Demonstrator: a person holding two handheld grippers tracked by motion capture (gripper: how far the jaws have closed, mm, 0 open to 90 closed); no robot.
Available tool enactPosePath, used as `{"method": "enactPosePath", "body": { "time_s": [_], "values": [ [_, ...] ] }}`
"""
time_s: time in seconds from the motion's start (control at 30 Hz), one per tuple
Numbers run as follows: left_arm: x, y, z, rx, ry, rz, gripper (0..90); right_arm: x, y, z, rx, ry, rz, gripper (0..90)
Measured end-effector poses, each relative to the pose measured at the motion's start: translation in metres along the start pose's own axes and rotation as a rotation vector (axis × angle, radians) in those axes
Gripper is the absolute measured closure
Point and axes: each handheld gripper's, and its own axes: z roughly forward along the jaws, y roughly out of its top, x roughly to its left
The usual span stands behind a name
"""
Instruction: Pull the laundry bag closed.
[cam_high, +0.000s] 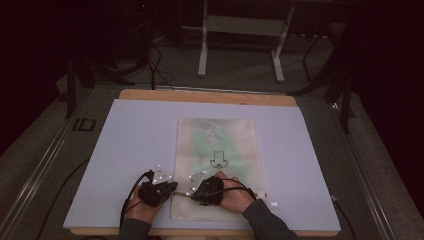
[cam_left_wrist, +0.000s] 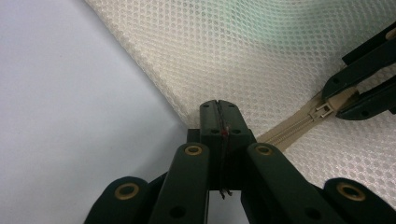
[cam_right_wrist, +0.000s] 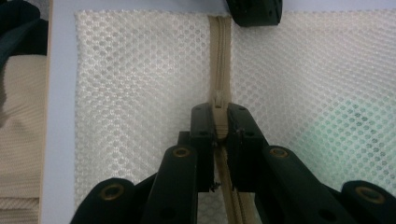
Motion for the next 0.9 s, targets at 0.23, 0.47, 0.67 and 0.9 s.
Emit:
{"method": "enactPosePath", "body": {
  "time_s": [0.23, 0.47, 0.67, 0.9],
  "values": [
    [0.0000, -0.0001, -0.0001, 0.000, 0.001, 0.001, 89.5, 0.0007, -0.0019, -0.0027, 0.002, -0.001, -0.003, 82.2],
    [0.0005, -0.0003, -0.0002, -0.001, -0.001, -0.003, 89.4, 0.0009, -0.0039, -0.0041, 0.005, -0.003, -0.002, 82.2],
    [0.0007, -0.0004, -0.0002, -0.001, -0.003, -0.004, 89.5, 0.0013, -0.0057, -0.0055, 0.007, -0.004, 0.006, 82.2],
    [0.0007, -0.0005, -0.0003, -0.001, -0.003, -0.005, 89.4, 0.0011, -0.0084, -0.0066, 0.009, 0.000, 0.009, 82.2]
  ]
}}
